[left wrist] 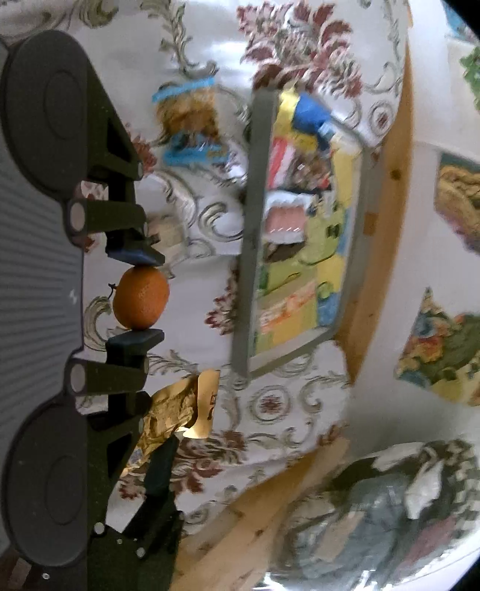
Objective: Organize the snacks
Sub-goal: 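Close the left tool on the orange while the right tool grasps the gold foil pack, then carry the orange with the left tool while the right tool carries the foil pack to the tray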
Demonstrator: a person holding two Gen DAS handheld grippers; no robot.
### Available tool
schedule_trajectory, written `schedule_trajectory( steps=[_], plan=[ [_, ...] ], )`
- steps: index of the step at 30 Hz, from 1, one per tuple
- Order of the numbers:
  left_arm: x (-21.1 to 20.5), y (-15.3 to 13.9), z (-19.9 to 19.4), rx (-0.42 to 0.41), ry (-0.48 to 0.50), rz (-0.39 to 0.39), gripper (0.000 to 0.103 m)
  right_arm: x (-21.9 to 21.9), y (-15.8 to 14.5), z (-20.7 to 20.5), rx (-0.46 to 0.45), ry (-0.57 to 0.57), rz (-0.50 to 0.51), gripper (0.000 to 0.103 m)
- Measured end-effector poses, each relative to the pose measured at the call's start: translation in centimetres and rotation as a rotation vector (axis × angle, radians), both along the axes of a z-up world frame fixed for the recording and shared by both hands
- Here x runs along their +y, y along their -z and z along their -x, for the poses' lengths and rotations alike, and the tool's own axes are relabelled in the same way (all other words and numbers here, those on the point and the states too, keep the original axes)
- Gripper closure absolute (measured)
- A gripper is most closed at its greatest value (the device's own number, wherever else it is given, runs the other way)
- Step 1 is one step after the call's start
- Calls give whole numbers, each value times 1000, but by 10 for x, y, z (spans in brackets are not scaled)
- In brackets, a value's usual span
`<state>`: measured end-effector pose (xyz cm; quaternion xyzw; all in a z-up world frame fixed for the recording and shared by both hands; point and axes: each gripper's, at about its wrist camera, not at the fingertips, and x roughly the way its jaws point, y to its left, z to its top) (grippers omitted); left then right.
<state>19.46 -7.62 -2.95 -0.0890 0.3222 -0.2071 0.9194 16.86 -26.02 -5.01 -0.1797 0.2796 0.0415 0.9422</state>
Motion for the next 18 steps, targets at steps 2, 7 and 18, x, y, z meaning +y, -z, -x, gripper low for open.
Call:
schedule_trajectory(
  steps=[2,7,18],
  plan=[
    [5,-8,6,-21,-19,9,63,3,-8,7,-38,-10,-10,61],
    [16,-26,17,-63,-61,35,63,8,-33,19,-104,-25,-64,61],
    [15,-81,-9,-146,-102,47,63,6,-95,-5,-151,-23,-123,61]
  ],
)
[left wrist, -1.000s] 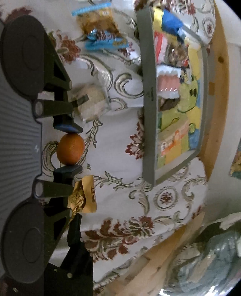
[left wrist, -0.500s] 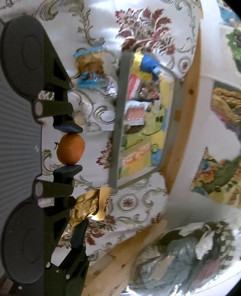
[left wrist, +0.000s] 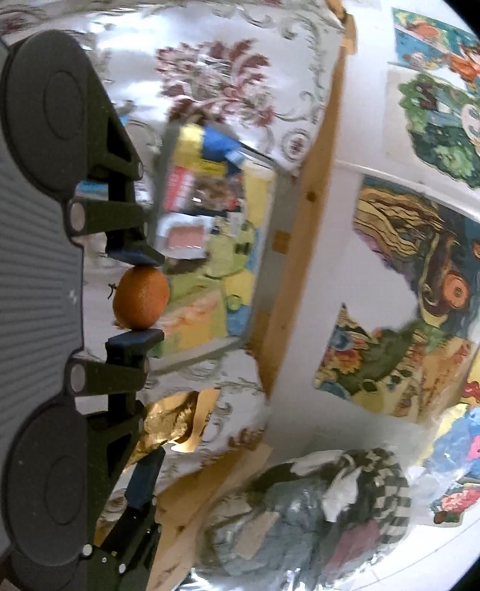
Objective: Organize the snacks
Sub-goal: 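Carry the orange with the left tool while the right tool carries the foil pack to the tray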
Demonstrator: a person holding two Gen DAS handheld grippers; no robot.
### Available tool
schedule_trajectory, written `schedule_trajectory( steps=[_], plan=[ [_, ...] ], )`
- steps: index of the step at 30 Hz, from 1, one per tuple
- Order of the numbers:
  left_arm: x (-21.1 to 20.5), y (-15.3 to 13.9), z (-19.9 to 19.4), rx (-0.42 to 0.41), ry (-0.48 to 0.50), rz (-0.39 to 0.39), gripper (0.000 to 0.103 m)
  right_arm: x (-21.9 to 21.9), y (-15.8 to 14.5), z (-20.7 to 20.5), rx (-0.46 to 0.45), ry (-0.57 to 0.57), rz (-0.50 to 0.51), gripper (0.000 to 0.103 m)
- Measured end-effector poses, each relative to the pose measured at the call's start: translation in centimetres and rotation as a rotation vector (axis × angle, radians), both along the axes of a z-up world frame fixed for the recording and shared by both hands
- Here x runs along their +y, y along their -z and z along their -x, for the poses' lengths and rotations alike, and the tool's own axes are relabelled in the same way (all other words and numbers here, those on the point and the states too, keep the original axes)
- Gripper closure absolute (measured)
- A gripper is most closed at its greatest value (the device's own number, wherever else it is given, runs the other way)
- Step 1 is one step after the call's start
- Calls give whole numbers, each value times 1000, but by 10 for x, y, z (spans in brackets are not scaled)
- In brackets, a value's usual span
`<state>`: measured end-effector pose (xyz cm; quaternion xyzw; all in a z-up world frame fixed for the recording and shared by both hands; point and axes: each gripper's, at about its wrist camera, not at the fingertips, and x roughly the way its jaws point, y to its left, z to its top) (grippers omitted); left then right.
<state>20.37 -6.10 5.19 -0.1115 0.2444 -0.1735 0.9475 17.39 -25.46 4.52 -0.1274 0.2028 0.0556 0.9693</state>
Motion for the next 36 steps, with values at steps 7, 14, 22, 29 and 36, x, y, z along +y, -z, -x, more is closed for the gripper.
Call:
schedule_trajectory(
  steps=[7,14,22,29,36],
  plan=[
    [-8,-17,-46,-35,0,-9,63,-5,-9,-43,-48,24,-7,60],
    [-23,5,-104,-3,3,-10,63,-18,18,-94,-59,68,-8,60],
    [-48,49,-165,66,11,-20,63,-29,51,-151,-13,130,-24,60],
    [-60,77,-189,107,29,-52,63,-32,79,-183,46,145,-18,60],
    [-64,92,-195,131,40,-69,63,-38,98,-198,125,154,-34,60]
  ],
)
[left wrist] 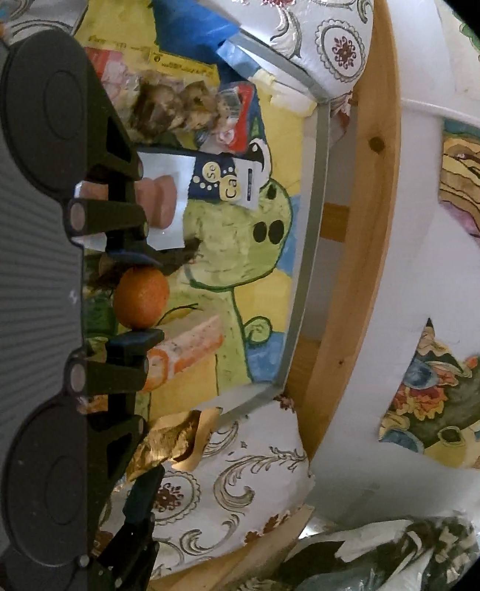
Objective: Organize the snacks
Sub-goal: 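Carry the orange with the left tool while the right tool carries the foil pack to the tray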
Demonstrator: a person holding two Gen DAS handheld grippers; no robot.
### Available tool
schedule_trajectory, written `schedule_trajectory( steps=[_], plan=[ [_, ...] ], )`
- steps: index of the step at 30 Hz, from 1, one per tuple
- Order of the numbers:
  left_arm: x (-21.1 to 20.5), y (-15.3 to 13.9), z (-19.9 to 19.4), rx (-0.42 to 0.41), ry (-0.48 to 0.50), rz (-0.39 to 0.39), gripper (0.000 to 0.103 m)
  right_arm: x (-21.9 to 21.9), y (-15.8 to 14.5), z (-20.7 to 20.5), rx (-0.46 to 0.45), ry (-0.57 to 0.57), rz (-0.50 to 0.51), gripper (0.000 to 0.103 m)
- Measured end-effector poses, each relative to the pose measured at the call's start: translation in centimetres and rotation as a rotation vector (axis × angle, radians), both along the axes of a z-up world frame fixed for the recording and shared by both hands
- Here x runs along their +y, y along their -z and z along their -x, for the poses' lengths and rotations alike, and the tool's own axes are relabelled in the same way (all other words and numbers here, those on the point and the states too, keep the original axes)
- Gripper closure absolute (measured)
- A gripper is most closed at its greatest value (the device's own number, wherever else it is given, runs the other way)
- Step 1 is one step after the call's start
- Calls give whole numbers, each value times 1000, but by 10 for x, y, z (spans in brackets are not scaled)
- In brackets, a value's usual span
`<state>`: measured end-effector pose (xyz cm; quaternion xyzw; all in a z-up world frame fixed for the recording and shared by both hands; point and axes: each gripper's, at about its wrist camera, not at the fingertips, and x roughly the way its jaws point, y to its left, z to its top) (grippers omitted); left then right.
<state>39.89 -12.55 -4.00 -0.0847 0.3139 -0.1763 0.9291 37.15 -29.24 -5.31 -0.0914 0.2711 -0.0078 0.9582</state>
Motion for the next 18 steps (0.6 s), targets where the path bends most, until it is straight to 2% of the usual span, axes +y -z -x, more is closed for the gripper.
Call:
schedule_trajectory(
  steps=[18],
  plan=[
    [-4,5,-1,5,2,-34,63,0,11,-5,42,-5,-22,58]
  ],
)
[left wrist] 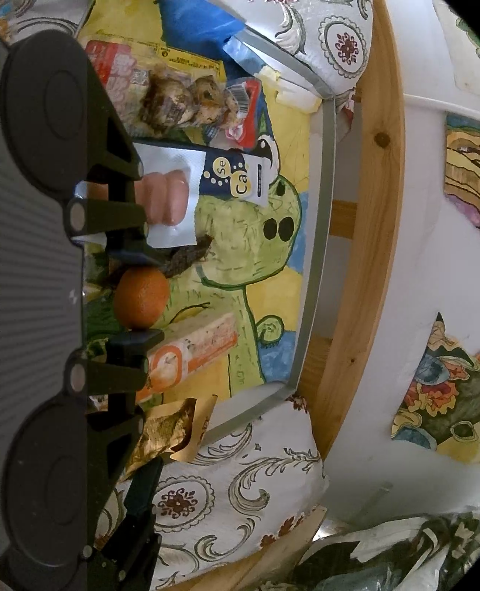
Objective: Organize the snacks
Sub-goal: 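Lower the orange into the tray and open the left tool while the right tool releases the foil pack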
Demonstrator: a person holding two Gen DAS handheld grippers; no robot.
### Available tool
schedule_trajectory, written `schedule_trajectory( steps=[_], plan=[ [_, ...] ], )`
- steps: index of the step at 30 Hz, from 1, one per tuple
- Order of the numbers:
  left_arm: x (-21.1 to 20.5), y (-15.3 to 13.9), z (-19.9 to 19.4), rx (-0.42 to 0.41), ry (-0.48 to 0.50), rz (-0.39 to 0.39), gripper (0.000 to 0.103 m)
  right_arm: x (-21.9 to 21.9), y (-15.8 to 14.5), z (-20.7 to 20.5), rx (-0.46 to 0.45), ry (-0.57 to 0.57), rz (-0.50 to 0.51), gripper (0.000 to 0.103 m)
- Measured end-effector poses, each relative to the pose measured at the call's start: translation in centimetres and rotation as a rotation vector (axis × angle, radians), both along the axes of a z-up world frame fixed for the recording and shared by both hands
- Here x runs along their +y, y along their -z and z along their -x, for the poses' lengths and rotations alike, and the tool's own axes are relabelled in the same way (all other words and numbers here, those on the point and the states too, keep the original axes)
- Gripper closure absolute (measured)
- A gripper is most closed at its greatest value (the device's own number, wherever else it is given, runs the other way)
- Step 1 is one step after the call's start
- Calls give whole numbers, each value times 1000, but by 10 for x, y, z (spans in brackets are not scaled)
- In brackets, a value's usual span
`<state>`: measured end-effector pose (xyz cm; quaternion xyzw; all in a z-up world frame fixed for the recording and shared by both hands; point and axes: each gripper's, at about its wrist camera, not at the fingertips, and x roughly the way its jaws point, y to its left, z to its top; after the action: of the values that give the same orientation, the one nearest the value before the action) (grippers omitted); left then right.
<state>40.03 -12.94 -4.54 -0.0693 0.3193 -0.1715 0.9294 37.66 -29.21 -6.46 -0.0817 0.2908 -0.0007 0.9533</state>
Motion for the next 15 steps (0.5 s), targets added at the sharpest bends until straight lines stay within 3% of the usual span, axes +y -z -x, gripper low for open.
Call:
schedule_trajectory(
  steps=[11,15],
  plan=[
    [0,-3,0,2,-5,-12,62,-1,0,2,-12,0,2,57],
    [3,-8,2,0,-14,-6,50,-3,-4,5,-28,7,-5,50]
  ],
)
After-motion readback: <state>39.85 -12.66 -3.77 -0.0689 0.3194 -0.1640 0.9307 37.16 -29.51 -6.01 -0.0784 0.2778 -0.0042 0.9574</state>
